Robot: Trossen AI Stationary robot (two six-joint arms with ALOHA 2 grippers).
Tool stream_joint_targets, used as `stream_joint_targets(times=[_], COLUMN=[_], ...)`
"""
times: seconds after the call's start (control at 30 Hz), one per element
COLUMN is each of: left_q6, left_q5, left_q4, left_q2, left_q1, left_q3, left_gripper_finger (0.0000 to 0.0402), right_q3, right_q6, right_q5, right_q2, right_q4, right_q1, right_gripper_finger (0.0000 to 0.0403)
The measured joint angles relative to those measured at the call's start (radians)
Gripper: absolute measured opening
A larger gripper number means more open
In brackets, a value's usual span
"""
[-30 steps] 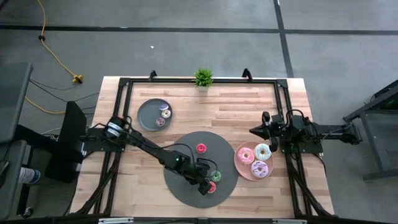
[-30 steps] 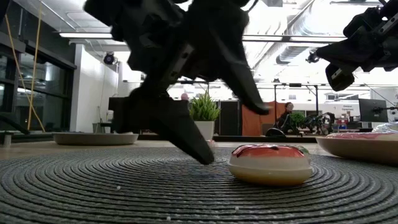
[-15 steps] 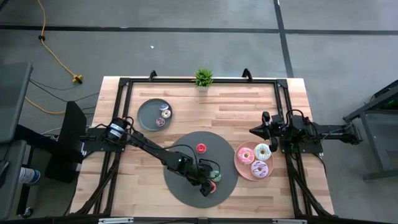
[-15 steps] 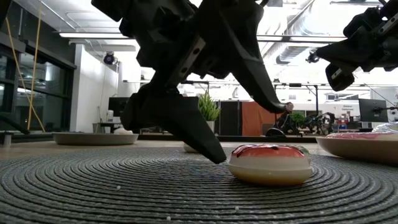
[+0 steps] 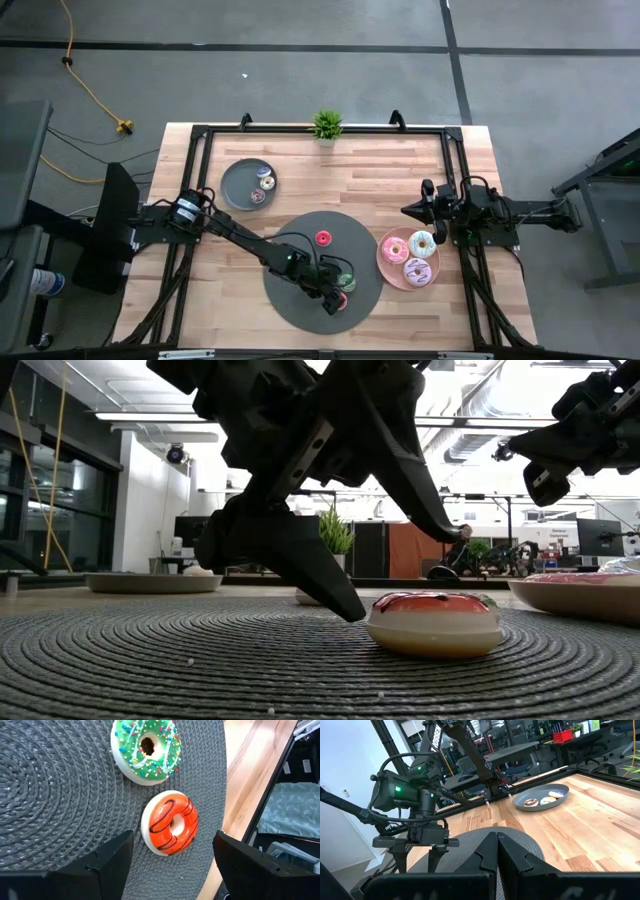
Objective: Pick & Place donuts
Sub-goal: Put the small red donut on the gray plate
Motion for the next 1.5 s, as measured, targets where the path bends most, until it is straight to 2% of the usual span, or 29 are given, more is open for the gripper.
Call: stream_joint_targets(times=[1.5], left_q6=[-0.079], left_q5=[-0.012], left_q4=[-0.004], left_q2=[0.0], left_q1=[-0.006], left_q3=[-0.001], left_gripper_finger=[0.0264], right_q3=[0.0], right_q6=[0.0], right_q5=[0.0], right_q2=[0.0], right_q4=[0.0], right_q1=[0.0], right_gripper_finger=[0.0])
